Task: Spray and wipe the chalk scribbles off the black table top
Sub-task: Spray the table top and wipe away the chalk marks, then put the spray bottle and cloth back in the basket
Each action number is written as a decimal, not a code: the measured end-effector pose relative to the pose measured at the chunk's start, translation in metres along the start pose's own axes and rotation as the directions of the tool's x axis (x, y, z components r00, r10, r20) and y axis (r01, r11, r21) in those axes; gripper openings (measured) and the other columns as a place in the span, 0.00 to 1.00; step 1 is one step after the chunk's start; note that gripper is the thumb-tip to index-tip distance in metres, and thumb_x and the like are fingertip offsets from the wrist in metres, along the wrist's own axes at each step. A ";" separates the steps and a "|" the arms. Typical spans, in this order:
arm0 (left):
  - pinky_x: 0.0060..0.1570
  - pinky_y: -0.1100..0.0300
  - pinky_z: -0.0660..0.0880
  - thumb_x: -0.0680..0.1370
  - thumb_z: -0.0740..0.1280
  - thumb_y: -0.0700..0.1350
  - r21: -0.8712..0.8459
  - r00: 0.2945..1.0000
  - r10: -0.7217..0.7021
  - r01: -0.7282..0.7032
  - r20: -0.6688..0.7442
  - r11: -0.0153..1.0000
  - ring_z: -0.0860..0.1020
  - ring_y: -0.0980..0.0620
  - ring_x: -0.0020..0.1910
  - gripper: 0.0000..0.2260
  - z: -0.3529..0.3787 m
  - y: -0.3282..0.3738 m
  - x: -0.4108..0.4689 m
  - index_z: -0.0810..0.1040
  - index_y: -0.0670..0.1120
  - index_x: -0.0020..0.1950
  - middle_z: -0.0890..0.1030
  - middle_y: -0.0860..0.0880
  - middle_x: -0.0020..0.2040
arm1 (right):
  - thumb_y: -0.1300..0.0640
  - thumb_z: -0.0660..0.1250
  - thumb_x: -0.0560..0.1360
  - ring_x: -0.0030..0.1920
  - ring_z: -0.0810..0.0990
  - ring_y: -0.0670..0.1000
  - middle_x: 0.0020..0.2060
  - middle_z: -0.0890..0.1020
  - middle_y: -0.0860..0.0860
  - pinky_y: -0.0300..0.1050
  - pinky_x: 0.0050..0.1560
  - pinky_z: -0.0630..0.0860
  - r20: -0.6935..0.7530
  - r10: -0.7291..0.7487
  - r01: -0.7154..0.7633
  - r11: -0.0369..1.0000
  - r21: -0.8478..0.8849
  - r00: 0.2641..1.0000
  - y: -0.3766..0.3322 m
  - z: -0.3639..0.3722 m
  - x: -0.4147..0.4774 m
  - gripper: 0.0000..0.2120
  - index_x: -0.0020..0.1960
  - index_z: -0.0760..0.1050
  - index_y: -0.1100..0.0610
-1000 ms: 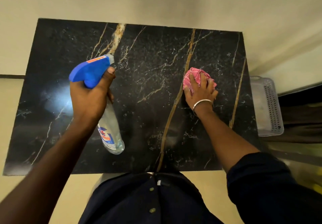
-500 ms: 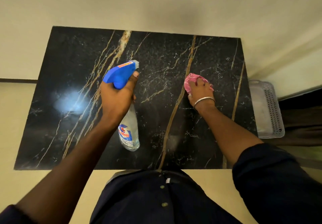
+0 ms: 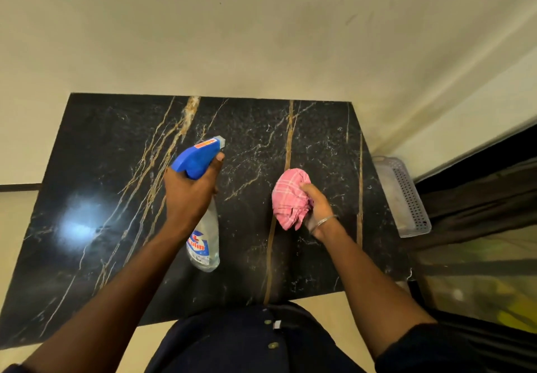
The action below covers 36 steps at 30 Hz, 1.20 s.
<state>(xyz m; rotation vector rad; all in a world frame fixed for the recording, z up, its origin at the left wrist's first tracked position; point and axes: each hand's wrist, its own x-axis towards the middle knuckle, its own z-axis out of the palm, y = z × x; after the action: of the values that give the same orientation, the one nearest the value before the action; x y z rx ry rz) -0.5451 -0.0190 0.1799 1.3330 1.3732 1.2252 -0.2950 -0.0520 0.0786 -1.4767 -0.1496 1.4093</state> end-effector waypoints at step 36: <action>0.51 0.46 0.79 0.73 0.67 0.63 -0.034 0.875 -0.016 0.037 0.485 0.999 0.81 0.40 0.50 0.26 0.389 0.119 -0.001 0.77 0.42 0.57 0.81 0.34 0.51 | 0.63 0.69 0.75 0.56 0.79 0.62 0.55 0.80 0.58 0.63 0.58 0.76 -0.300 -0.217 0.189 0.974 -0.121 0.929 -0.188 -0.290 0.126 0.18 0.64 0.75 0.58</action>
<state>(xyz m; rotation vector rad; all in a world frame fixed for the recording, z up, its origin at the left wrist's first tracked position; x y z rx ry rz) -0.1425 0.0089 0.2318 1.4624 0.9939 0.8149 0.0722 -0.0448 0.0626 -1.6876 -0.1640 0.9994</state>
